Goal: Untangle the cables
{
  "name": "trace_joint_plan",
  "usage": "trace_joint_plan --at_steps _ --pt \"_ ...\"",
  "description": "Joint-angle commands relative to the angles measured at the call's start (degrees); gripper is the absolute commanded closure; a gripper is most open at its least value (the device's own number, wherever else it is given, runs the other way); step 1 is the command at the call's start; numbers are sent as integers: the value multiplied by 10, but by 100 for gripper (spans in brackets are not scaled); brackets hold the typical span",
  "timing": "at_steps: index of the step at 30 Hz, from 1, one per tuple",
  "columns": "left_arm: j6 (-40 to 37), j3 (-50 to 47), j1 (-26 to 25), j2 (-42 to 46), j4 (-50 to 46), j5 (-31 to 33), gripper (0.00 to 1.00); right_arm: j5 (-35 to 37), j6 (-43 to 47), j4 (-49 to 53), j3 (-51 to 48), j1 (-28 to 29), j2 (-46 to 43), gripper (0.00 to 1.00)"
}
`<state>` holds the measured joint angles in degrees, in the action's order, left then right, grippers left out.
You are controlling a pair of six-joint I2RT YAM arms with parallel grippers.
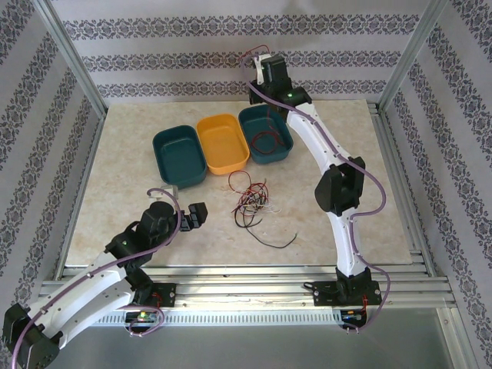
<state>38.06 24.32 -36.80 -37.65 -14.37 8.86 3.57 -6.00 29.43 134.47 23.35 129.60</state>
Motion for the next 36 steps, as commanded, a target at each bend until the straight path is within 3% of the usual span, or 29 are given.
trace_joint_plan --at_steps 1,11,17,26,36 --pt "-17 8 -4 -11 1 6 1 5 -2 -19 -41 -7 1 100" --pt "-18 9 -3 -35 20 -2 1 -6 -44 -108 -241 -6 -90 100" --pt "-15 5 -2 -36 32 -8 1 -6 -71 -111 -307 -9 -117 100" --pt "-11 3 -2 -37 32 -15 1 6 -112 -115 -380 -8 -141 100" --pt "-6 -3 -2 -37 38 -19 1 2 -132 -91 -382 -9 -121 100"
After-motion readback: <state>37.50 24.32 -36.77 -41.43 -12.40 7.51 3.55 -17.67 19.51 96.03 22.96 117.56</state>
